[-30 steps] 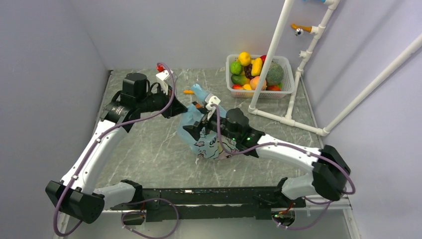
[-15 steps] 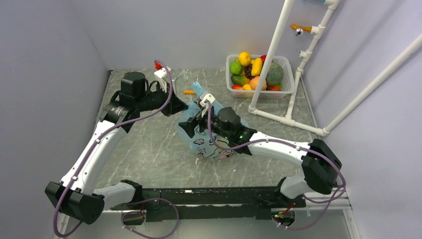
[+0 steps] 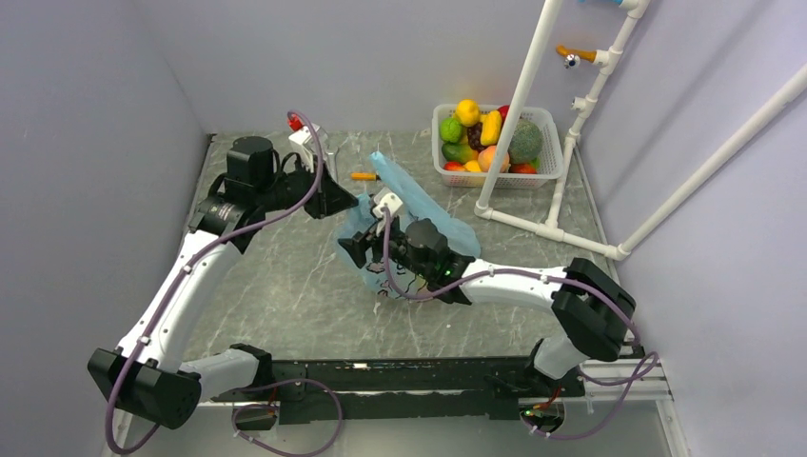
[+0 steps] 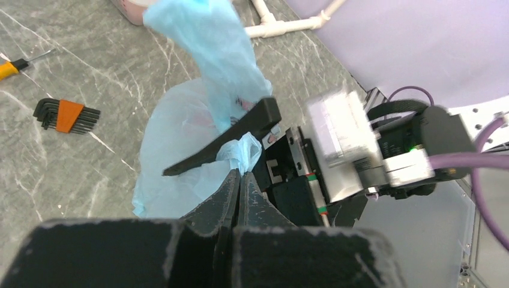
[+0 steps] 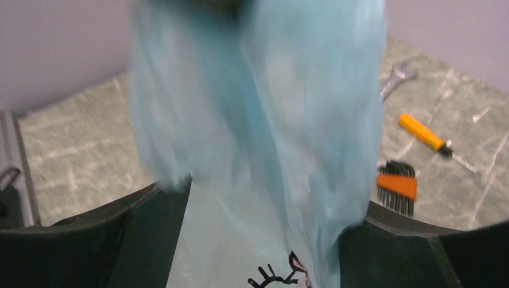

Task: Place the fake fruits into the plastic bag and tie a complex knot

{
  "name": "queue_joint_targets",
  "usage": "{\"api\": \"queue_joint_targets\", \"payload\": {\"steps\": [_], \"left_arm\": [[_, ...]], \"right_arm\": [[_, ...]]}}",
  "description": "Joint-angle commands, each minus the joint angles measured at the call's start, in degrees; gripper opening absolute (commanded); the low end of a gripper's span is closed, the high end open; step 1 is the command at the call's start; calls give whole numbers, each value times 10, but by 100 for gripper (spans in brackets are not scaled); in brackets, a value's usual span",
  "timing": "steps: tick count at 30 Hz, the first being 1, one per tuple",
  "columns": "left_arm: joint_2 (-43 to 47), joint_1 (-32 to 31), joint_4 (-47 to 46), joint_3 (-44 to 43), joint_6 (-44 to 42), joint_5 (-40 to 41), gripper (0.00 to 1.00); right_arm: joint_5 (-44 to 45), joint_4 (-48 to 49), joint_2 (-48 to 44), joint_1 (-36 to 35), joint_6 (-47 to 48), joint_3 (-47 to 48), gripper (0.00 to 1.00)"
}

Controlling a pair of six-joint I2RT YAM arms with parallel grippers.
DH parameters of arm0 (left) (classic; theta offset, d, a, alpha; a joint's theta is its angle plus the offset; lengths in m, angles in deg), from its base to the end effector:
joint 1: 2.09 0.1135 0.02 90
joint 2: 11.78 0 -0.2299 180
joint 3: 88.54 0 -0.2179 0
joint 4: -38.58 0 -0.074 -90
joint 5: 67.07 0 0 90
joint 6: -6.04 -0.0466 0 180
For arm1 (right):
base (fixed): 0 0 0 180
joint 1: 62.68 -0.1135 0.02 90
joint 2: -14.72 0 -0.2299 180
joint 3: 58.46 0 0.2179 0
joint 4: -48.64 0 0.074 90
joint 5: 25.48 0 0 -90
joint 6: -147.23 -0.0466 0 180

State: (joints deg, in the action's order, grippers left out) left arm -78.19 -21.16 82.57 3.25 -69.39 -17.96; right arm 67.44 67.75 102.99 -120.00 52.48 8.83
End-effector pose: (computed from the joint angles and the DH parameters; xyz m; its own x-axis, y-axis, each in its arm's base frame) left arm 0.2088 -0.1045 0.3639 -0.5517 -0.0105 -0.8340 0.7037 0.5309 -0.4722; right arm 0.1840 0.2824 0.2613 -0.0849 0.0208 -0.9962 -0.8089 0.5824 0.0811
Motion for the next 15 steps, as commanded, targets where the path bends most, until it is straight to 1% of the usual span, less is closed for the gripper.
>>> {"api": "queue_joint_targets", "payload": {"steps": [1,3,5,7,10,11,12,13,15], "left_arm": [[22,19,-37,-20,20,-27,0],[28,26,-42,-22,18,-30,0],[34,31,-48,-19,13,-31,0],[39,32,-47,-16,7,-22,0],[38,32,-36,-18,-4,-14,0],[38,33,-32,-18,-9,-13,0],[38,33,-31,-18,-14,-12,0],[38,33,-29,-17,-13,-12,0],[37,33,-28,-14,-12,-18,0]], "right_arm": [[-7,44,5,8,42,-88,69],[-25,50,-1,20,66,-128,59],[-61,52,-2,32,82,-155,50],[-83,49,-7,45,94,-171,44],[-120,31,-31,59,108,-170,35],[-131,23,-41,59,113,-167,33],[-144,17,-50,60,117,-164,34],[-155,9,-60,59,117,-159,38],[-171,-14,-81,59,105,-139,55]]}}
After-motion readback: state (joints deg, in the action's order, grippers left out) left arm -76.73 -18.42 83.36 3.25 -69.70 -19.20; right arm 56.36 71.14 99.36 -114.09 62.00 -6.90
